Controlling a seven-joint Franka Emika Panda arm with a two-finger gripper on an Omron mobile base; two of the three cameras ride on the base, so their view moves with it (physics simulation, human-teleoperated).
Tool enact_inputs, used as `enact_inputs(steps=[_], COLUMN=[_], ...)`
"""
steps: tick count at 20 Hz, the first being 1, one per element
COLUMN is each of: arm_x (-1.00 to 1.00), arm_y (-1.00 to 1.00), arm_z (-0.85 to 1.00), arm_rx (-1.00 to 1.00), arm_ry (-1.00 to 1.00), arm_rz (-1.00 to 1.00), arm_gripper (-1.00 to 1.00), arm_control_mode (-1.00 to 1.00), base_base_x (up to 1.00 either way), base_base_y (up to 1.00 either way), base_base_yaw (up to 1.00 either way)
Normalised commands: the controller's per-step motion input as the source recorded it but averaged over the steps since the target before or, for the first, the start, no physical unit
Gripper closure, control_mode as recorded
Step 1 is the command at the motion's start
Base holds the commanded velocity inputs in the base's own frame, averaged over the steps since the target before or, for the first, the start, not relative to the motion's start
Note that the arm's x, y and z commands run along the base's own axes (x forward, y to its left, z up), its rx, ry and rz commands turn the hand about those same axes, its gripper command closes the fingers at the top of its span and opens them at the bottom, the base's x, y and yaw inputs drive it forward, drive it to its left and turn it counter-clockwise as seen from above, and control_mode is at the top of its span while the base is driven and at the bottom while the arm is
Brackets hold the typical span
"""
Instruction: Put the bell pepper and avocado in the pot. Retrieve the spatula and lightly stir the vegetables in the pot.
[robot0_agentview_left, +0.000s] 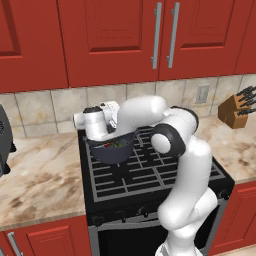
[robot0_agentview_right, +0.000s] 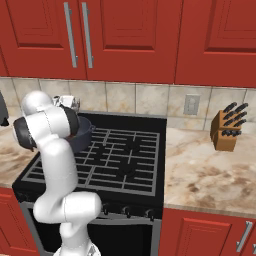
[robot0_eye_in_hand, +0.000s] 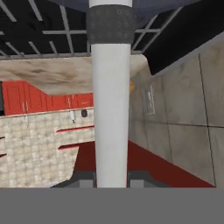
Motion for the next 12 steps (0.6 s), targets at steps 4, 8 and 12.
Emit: enact_inputs(steps=[4, 8, 12], arm_x=[-0.23, 0.00, 0.11], arm_y=[-0.01, 0.00, 0.00], arm_z=[0.00, 0.00, 0.00], arm_rx=[0.00, 0.00, 0.00], arm_ry=[0.12, 0.05, 0.05], arm_rz=[0.10, 0.04, 0.00], arm_gripper=[1.00, 1.00, 1.00], arm_control_mode=[-1.00, -1.00, -1.00], base_base_x=[0.00, 0.00, 0.00], base_base_y=[0.00, 0.00, 0.00], base_base_yaw=[0.00, 0.00, 0.00])
